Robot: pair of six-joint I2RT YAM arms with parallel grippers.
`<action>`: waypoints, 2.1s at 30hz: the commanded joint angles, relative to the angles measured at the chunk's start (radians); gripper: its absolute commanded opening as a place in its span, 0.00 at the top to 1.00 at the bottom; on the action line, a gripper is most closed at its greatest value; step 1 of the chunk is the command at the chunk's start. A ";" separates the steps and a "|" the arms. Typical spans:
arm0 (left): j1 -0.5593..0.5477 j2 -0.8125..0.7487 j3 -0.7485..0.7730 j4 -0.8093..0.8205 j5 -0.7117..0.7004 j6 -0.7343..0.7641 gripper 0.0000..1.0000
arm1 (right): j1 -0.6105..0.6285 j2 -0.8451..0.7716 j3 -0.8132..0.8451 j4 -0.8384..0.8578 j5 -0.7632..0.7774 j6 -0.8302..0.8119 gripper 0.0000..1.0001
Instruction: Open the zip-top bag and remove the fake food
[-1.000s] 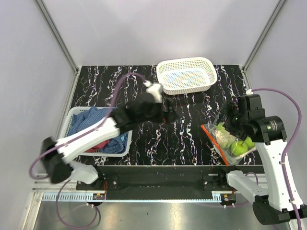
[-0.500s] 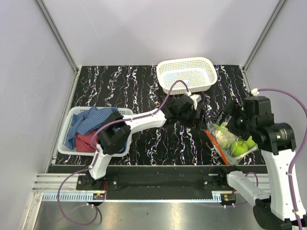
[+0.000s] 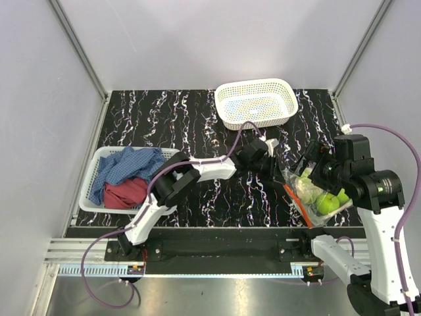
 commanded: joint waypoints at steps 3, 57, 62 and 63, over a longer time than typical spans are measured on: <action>0.083 -0.014 0.100 -0.039 0.016 0.057 0.98 | -0.005 0.071 -0.053 -0.244 0.015 -0.052 0.00; 0.073 -0.717 -0.546 -0.167 0.181 0.002 0.44 | -0.008 -0.293 -1.044 0.747 -0.177 0.698 0.28; 0.073 -0.700 -0.525 -0.156 0.193 -0.001 0.43 | -0.008 -0.230 -1.038 0.779 -0.156 0.686 0.36; 0.073 -0.698 -0.525 -0.156 0.198 0.001 0.43 | -0.008 -0.221 -1.036 0.787 -0.153 0.684 0.36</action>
